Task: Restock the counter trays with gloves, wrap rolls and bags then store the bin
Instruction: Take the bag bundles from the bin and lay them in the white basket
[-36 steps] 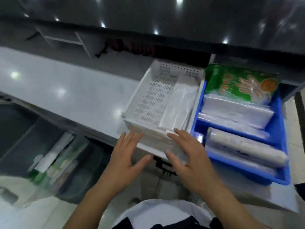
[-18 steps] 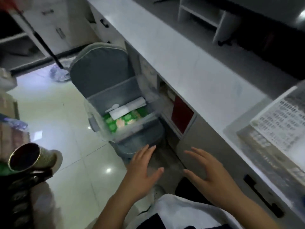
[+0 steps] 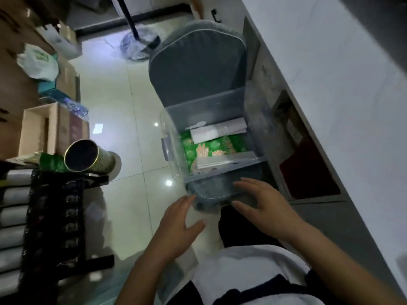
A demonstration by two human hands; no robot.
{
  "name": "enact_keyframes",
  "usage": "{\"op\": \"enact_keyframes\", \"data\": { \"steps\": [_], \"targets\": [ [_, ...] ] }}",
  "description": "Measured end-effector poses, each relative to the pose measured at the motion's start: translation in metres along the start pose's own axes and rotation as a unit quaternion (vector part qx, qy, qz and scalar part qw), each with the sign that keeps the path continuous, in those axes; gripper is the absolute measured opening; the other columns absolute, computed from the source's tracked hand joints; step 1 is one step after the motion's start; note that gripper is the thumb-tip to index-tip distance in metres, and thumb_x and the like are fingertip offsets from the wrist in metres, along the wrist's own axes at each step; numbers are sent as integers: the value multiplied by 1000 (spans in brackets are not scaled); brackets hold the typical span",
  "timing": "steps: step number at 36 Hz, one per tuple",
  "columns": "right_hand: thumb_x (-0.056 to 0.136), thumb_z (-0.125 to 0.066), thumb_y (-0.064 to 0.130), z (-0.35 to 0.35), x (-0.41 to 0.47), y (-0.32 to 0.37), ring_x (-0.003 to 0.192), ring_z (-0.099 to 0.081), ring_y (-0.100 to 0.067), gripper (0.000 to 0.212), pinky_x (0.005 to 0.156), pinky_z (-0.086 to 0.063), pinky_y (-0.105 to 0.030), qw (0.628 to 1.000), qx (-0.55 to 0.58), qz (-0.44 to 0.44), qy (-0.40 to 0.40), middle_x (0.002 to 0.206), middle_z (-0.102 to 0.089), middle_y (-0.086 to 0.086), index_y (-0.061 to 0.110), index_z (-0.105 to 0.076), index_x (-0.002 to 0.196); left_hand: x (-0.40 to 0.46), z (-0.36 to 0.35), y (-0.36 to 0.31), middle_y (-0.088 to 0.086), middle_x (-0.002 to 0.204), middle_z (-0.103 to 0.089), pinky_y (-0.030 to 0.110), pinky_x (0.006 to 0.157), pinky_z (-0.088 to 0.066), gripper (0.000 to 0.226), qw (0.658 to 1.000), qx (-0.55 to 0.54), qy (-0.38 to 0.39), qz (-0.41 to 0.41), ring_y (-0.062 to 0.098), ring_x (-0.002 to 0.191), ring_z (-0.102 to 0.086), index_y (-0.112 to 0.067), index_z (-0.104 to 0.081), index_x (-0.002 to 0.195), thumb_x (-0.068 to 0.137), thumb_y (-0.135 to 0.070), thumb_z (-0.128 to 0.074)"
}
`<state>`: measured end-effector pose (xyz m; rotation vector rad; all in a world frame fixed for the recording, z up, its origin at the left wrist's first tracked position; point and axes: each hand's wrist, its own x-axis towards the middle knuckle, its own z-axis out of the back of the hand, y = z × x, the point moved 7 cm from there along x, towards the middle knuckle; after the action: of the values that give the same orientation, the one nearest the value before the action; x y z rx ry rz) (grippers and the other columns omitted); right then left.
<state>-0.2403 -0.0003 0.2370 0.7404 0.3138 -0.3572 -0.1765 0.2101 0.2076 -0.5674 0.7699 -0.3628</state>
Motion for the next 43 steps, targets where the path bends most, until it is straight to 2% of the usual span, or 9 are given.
{"op": "enact_keyframes", "data": {
  "steps": [7,12,16,19,24,32,39,41,43],
  "targets": [
    [86,-60,46,-7,110,-42,135,-43,-20,54,109,-34,-38,998,-15,-39,40,146,-51,3,29,-53,137,92,39,-23,-18,152,-34,21,113,-22,62,998,46,40,17,6,140,-30,-40,-32,149,93,-46,-60],
    [86,-55,48,-39,154,-86,135,-38,-25,52,108,-29,-47,981,-72,-101,147,146,-47,0,30,-50,134,174,35,-24,-2,154,-43,26,111,-29,59,989,119,82,30,17,140,-39,-27,-40,149,95,-37,-60],
    [86,-55,46,-54,171,-108,140,-31,-24,55,109,-23,-49,976,-62,-121,171,152,-39,0,31,-46,138,226,14,-7,6,152,-44,31,109,-34,59,980,134,135,62,24,138,-42,-23,-40,149,94,-31,-60],
    [87,-55,46,-60,182,-123,141,-28,-21,57,111,-21,-47,976,-63,-134,162,155,-36,3,32,-43,142,264,-5,12,10,150,-45,34,109,-36,57,973,151,156,76,28,136,-43,-19,-42,148,94,-26,-58],
    [87,-52,48,-73,182,-135,147,-16,-18,62,112,-20,-46,976,-54,-160,137,159,-27,3,32,-37,145,324,-46,45,9,139,-54,37,99,-45,55,933,315,169,41,30,124,-52,-20,-45,144,90,-27,-54],
    [90,-49,48,-97,172,-139,145,26,-7,65,117,-6,-57,969,30,-226,99,165,7,9,38,-28,150,392,-120,69,11,161,-24,43,109,-32,69,875,434,206,-61,30,141,-33,-22,-21,156,93,-26,-49],
    [91,-45,51,-101,175,-135,143,31,-2,57,120,-4,-52,958,76,-270,57,164,-2,14,41,-35,147,420,-149,64,10,148,-40,41,76,-50,64,845,469,198,-163,32,124,-48,-19,-20,156,97,-16,-48],
    [92,-46,50,-99,178,-132,143,30,-2,55,120,-5,-52,955,90,-277,47,163,-8,16,42,-38,145,428,-146,64,9,137,-48,40,72,-50,64,847,461,206,-165,31,116,-54,-20,-27,152,96,-28,-57],
    [93,-47,50,-95,180,-128,145,27,-3,53,119,-8,-52,953,102,-285,34,162,-15,17,41,-39,145,437,-137,59,10,126,-55,39,71,-50,57,864,438,192,-160,33,107,-61,-20,-41,143,90,-23,-62]
  ]
}}
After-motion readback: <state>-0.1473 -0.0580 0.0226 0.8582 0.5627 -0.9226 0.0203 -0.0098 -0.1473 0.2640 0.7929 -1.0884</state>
